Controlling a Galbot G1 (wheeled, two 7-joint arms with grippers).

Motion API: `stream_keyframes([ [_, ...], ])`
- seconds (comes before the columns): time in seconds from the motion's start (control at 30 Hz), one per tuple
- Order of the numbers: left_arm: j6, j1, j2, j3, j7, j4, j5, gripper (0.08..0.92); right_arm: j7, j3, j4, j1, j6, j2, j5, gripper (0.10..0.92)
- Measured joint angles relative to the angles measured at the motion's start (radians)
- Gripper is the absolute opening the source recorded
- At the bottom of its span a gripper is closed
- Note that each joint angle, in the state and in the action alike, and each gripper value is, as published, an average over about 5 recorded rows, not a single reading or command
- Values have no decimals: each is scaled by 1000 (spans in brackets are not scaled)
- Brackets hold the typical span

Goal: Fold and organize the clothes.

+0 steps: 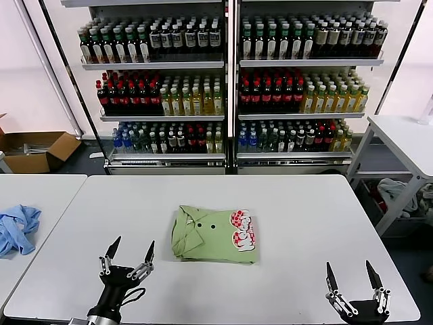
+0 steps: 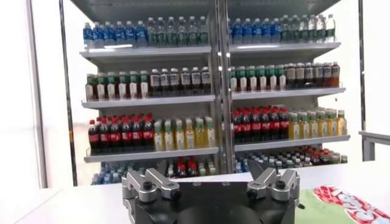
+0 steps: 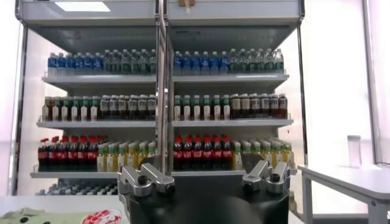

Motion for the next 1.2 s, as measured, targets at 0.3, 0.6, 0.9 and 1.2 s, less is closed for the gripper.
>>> stream_keyframes([
  [0.3, -19, 24, 1, -12, -14, -12, 10, 823, 2, -9, -9, -9, 8, 0, 1, 823],
  [0.6, -36, 56, 1, -23, -30, -30, 21, 823, 18, -15, -7, -13, -5, -1, 1, 823],
  [0.9, -42, 66, -1, -25, -35, -37, 25, 823, 27, -22, -3, -17, -8, 5, -1, 823],
  [1.2, -43, 69, -1, -24, -35, -37, 27, 823, 28, -24, -2, -17, -7, 5, -1, 823],
])
